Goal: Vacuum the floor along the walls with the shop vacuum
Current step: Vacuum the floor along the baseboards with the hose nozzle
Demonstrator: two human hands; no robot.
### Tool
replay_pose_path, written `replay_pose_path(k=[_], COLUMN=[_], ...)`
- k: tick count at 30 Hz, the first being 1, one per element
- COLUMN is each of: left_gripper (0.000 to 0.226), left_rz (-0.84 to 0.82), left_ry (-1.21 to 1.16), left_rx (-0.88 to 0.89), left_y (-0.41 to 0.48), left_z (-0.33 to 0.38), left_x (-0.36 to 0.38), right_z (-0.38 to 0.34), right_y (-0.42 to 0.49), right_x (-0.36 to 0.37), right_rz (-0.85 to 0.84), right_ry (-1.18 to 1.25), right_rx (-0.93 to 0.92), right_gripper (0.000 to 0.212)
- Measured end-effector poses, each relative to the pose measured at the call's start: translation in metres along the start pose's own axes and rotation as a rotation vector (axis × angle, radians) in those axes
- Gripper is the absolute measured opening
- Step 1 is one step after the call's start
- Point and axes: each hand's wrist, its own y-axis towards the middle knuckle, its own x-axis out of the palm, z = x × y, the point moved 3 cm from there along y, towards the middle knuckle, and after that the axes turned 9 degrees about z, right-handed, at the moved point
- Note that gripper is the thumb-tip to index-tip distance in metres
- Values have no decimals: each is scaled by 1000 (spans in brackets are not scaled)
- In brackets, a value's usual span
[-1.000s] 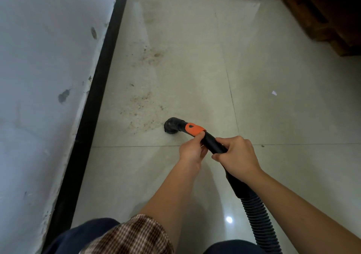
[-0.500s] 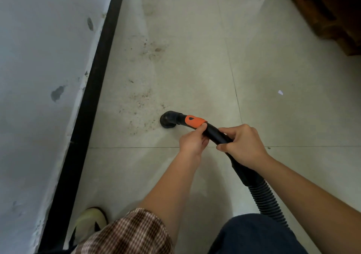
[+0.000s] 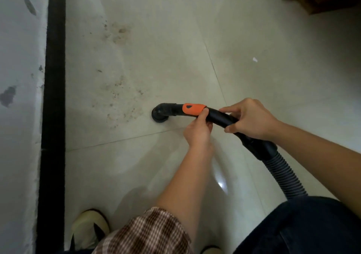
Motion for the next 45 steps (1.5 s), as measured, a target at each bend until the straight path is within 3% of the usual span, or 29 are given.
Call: replay_pose_path(k=[10,26,45], left_gripper=[7,10,13], left_rz=[38,-62,-20], left_ry=[-62,24,-91], left_rx=[-4,22,5], left_y=[-22,23,13], left_z=[-21,39,54], left_x=[-6,-12,-29], right_z=[15,-32,-60], right_y=[-15,18,21], right_x=[-5,24,28], right_rz=[-27,21,-26], right_ry=[51,74,-4], right_rx=[26,-51,-99], right_gripper=[56,58,53])
